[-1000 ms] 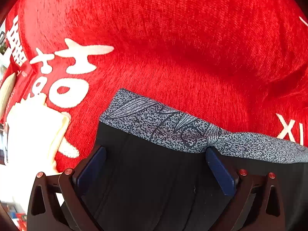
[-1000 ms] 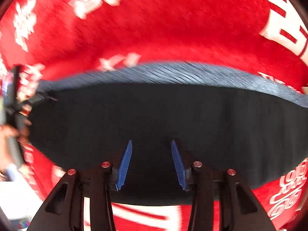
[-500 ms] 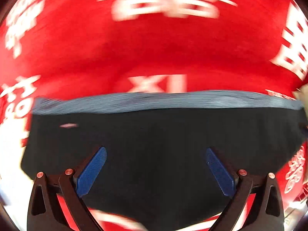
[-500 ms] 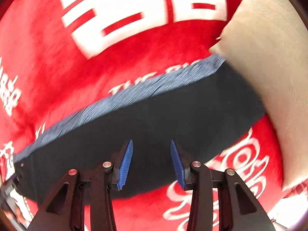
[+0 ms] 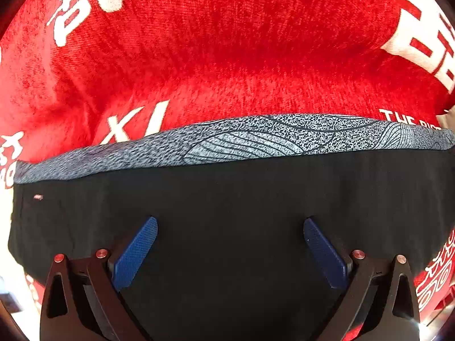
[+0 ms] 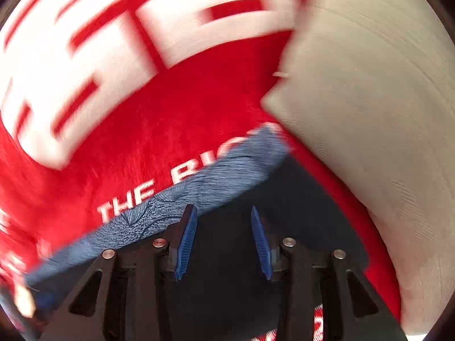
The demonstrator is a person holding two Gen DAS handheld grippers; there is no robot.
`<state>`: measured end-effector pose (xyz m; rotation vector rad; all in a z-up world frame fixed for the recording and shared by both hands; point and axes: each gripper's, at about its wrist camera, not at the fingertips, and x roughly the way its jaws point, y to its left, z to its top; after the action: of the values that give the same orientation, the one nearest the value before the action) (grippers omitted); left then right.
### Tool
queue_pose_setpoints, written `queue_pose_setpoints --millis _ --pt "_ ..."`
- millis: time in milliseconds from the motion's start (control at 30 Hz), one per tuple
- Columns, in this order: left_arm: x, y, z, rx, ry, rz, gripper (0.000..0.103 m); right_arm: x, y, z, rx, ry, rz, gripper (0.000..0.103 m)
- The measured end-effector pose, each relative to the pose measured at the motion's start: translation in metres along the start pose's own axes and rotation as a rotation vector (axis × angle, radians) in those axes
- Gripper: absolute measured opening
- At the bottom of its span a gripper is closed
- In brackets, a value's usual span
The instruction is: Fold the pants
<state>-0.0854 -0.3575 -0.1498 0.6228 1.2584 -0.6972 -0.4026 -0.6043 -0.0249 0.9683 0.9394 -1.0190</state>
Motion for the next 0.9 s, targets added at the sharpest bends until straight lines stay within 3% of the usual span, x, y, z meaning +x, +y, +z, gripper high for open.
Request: queue_pose_setpoints --millis 100,267,333,433,767,800,833,900 --pt "-0.021 -0.008 0.002 -0.014 -0.034 -0.019 0.103 -0.033 -0.041 -0.03 0.127 0.008 0.171 0.054" --pt "-0.039 -0.046 0.001 0.018 -0.061 -0.046 0.103 -0.047 -0.087 -0.099 0.374 -0.004 0.334 0.054" --pt "-0.039 -0.061 0.0 0.042 -0.062 -0.05 0.103 -0.039 -0.097 -0.11 0.442 -0.002 0.37 0.054" --pt "-0.035 -0.087 -0.003 0.074 -0.057 -0.042 0.103 -0.026 -0.101 -0.117 0.471 -0.036 0.401 0.054" --pt "-0.026 -0.106 -0.011 0.053 -0.026 -0.024 0.103 0.002 -0.098 -0.073 0.502 -0.163 0.428 0.055" --pt "-0.031 -0.107 -0.01 0.056 -0.031 -0.023 0.103 0.004 -0.096 -0.068 0.498 -0.147 0.425 0.047" --pt "-0.04 -0.108 -0.009 0.059 -0.051 -0.03 0.097 0.004 -0.094 -0.063 0.492 -0.123 0.415 0.026" --pt "-0.053 -0.11 -0.009 0.064 -0.07 -0.032 0.083 -0.004 -0.089 -0.056 0.442 -0.093 0.385 0.013"
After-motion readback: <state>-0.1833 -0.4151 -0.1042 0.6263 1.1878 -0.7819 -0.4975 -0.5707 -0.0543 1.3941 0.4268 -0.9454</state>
